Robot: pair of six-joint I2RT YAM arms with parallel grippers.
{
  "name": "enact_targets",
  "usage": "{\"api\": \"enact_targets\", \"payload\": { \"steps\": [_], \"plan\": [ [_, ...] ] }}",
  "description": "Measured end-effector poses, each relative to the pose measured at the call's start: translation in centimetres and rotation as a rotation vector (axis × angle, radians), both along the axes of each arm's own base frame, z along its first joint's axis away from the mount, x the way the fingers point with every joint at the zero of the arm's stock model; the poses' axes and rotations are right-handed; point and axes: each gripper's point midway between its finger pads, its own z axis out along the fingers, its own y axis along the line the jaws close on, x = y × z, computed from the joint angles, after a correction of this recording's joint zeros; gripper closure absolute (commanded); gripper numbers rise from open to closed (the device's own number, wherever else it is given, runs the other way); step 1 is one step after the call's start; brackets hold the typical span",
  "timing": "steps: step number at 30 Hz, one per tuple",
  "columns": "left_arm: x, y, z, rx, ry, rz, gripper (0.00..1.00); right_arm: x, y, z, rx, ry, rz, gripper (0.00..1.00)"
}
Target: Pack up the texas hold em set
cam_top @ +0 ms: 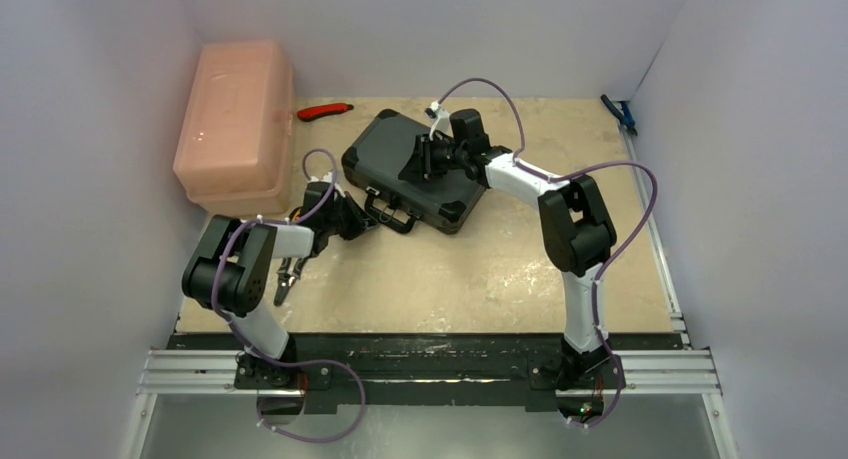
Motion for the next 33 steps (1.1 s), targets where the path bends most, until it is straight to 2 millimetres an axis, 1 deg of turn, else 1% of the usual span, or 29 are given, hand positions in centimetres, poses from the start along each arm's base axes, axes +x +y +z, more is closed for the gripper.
{"api": "enact_targets", "payload": {
  "steps": [5, 14, 18, 26, 33],
  "plan": [
    [0.7, -0.6, 0.8, -0.029, -0.021, -0.006, 1.0, 0.0, 0.0, 0.0, -0.002, -0.003, 0.001, 0.68],
    [1.3, -1.6, 1.6, -0.074, -0.017, -0.021, 1.0, 0.0, 0.0, 0.0, -0.003, -0.007, 0.003, 0.68],
    [2.0, -2.3, 2.3, -0.093, -0.033, -0.027, 1.0, 0.0, 0.0, 0.0, -0.004, -0.008, 0.004, 0.69],
    [2.8, -2.7, 2.3, -0.094, -0.037, -0.031, 1.0, 0.0, 0.0, -0.1, -0.005, -0.009, 0.004, 0.7],
    [3.2, -2.8, 1.9, -0.088, -0.008, -0.03, 1.0, 0.0, 0.0, -0.1, -0.005, -0.009, 0.004, 0.7]
  ]
}}
